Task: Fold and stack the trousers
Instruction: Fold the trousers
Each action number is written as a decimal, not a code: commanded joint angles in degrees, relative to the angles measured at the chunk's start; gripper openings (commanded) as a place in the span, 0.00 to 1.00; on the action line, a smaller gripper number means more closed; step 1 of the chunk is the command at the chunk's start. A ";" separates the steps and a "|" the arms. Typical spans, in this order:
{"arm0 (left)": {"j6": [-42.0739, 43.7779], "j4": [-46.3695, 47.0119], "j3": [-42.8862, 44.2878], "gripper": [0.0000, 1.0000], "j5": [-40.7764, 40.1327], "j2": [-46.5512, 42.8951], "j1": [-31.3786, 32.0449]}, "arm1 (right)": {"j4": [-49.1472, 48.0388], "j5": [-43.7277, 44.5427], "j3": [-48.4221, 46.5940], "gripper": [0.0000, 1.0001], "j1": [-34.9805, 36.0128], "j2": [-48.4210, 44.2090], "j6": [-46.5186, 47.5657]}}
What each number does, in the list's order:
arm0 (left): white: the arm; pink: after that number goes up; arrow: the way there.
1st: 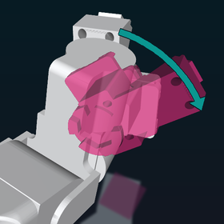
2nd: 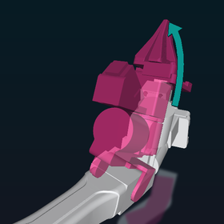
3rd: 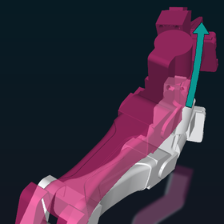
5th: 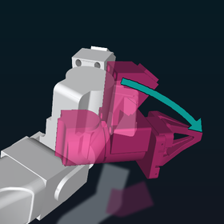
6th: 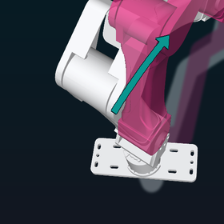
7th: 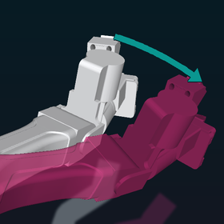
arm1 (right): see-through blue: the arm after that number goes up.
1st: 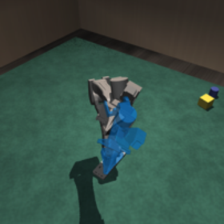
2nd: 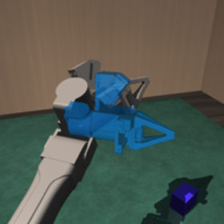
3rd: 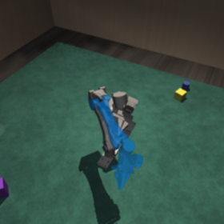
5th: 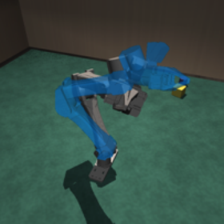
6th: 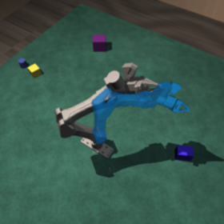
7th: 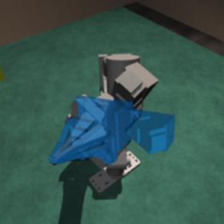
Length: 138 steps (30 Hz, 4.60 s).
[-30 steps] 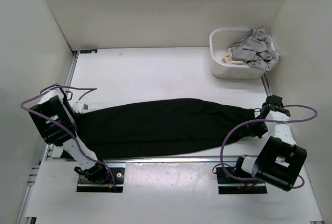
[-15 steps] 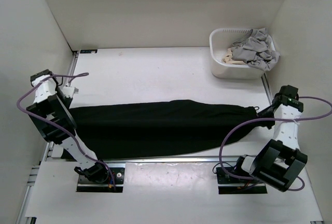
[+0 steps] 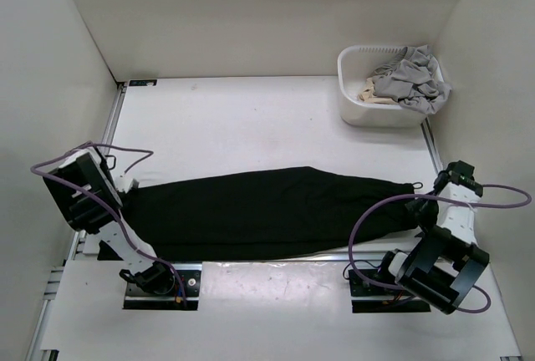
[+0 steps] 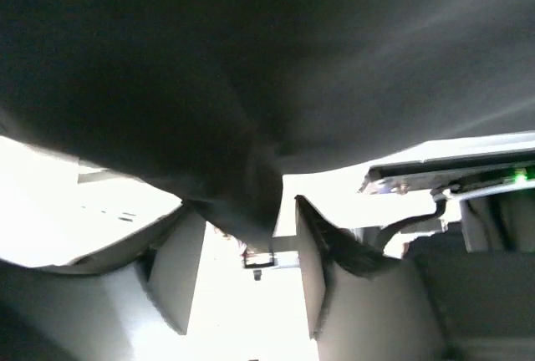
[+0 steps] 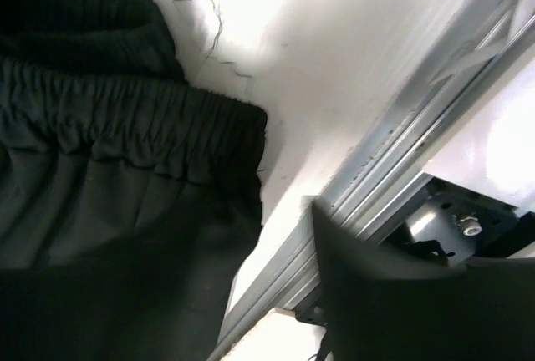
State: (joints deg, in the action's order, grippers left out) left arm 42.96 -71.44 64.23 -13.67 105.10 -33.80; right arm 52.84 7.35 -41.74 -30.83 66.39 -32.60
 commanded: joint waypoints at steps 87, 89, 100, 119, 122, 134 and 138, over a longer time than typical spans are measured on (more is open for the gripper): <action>-13.34 12.20 13.29 0.14 11.47 2.39 6.47 | -12.13 -4.54 -10.82 0.46 8.86 17.09 5.36; -13.34 12.20 13.29 0.14 9.99 2.39 6.47 | -12.67 -4.54 -10.82 0.41 8.86 18.50 4.83; -11.58 12.20 15.66 0.14 8.76 0.55 5.94 | -9.08 -0.24 -15.39 0.00 8.86 18.25 4.83; -2.44 6.84 13.30 0.79 14.88 -2.00 5.94 | -7.22 -2.78 -15.13 0.00 4.37 11.30 4.83; -3.84 7.88 12.59 0.83 16.92 -2.00 7.16 | -7.22 -3.40 -14.51 0.00 4.37 11.30 4.83; -6.92 12.55 8.02 0.46 13.50 4.14 7.17 | -6.70 -2.87 -15.04 0.00 4.37 10.26 5.35; -7.45 12.03 11.18 0.14 14.10 3.62 7.17 | -6.08 -2.87 -15.04 0.00 4.37 10.25 5.35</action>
State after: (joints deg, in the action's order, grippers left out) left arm 36.36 -60.07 72.55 -0.75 110.32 -26.65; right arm 46.39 4.47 -56.29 -26.24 78.26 -27.92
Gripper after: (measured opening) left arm 0.155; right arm 0.002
